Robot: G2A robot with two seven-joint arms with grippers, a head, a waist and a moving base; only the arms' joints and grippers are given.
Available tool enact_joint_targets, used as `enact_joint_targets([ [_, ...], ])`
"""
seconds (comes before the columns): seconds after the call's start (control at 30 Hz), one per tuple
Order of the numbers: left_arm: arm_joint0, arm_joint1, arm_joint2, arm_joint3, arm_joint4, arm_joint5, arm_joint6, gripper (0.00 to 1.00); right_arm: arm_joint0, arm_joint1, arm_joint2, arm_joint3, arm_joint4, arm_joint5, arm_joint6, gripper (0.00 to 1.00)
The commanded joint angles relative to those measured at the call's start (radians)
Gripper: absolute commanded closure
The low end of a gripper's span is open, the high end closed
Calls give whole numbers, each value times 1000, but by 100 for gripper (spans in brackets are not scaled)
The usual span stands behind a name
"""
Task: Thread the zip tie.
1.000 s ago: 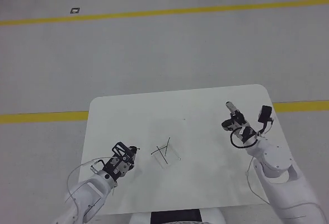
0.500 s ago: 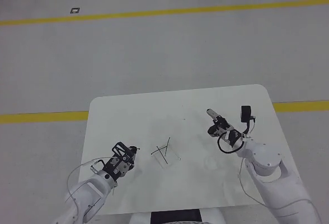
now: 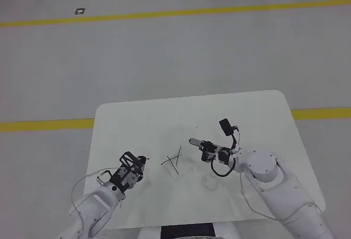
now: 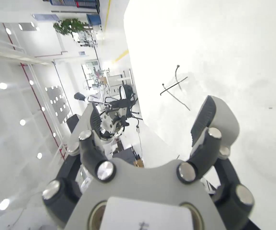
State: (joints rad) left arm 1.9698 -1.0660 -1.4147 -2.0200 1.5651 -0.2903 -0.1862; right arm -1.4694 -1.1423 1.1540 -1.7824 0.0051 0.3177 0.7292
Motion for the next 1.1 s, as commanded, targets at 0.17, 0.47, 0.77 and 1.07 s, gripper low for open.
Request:
enact_joint_targets([
  [0.17,0,0,0,0,0,0,0,100,3,0,-3,0,0,-1,8,0],
  [0.47,0,0,0,0,0,0,0,100,51,-1,-52,27,91,22,197,0],
  [0.77,0,0,0,0,0,0,0,100,184,-17,-154,193,298,22,315,0],
  [1.07,0,0,0,0,0,0,0,100,197,-19,-167,209,321,22,311,0],
])
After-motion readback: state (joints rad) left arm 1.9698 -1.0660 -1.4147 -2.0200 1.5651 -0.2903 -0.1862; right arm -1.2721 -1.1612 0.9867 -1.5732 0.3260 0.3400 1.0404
